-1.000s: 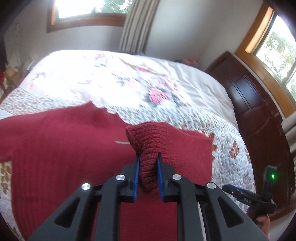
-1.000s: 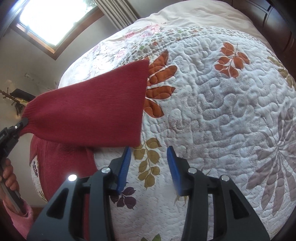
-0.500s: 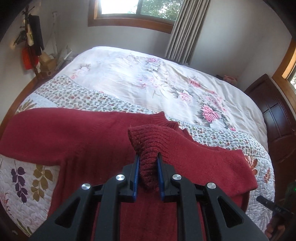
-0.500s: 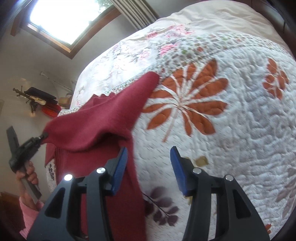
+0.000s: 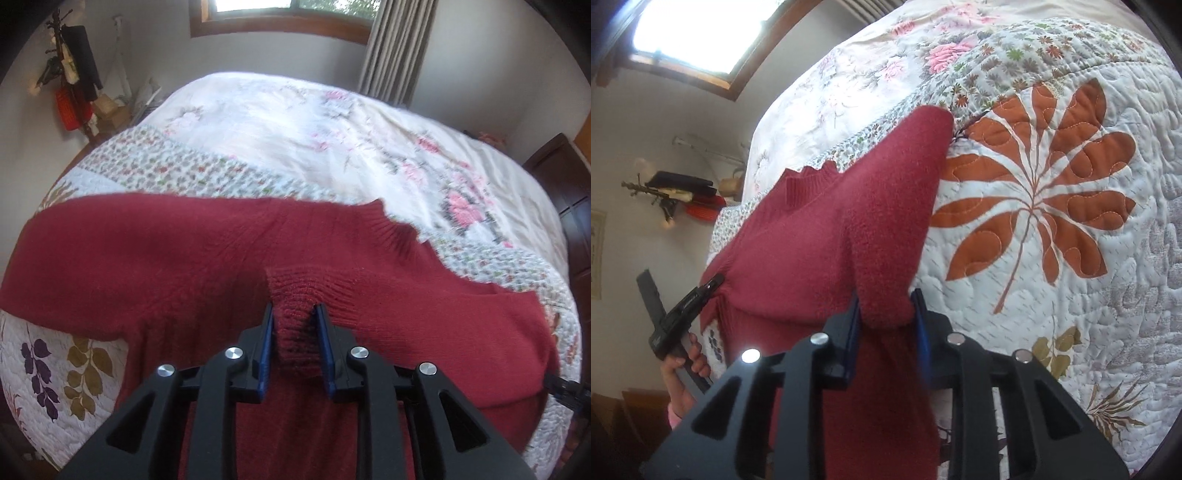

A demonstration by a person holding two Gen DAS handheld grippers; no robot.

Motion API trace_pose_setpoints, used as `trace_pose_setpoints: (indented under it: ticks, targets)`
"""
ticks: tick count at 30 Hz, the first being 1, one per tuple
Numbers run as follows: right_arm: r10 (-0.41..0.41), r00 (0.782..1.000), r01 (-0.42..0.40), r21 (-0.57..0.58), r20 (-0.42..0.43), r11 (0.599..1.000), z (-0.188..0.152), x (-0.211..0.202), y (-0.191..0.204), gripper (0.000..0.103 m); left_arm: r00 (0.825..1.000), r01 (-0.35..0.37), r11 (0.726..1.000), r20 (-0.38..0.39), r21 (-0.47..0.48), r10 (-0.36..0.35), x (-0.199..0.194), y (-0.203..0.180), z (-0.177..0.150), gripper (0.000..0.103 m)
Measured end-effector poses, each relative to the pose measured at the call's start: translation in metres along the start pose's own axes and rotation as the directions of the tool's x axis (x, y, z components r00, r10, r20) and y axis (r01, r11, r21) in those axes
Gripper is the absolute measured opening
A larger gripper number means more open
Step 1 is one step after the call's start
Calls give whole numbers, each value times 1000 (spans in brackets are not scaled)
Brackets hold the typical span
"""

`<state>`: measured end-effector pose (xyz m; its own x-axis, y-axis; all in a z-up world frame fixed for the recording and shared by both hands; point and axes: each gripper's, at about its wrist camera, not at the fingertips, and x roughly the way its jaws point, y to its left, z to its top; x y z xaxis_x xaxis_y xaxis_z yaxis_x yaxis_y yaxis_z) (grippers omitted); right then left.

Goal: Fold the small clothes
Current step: 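Grasp the other sleeve cuff with the left tool and lift it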

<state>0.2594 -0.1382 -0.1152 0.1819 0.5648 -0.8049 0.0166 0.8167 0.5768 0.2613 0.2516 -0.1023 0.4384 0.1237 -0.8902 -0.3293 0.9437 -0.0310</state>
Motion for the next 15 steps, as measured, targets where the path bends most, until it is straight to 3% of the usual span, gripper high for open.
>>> trace_pose_setpoints:
  ticks: [4,7,10,12,15]
  targets:
    - [-77,997,76,-58,-2,995,-8,7,9,25,996,-80,996,-40,28,81,27,2,-11,26]
    - [-99,995,99,-68,6,993,-8,0,16,30,993,-107,992,-31,73,110,19,-2,-9,30]
    - [-131,988,141,-124,86,982,-12,-25,35,39,996,-91,996,16,20,90,-15,11,-1,42]
    - [-107,985,129,-160,136,979,-11,-40,50,40,996,-64,997,65,-37,66,-37,21,4,43]
    - [-53,991,78,-204,126,976,-8,-42,75,44,995,23,998,94,-60,-17,-58,18,13,43]
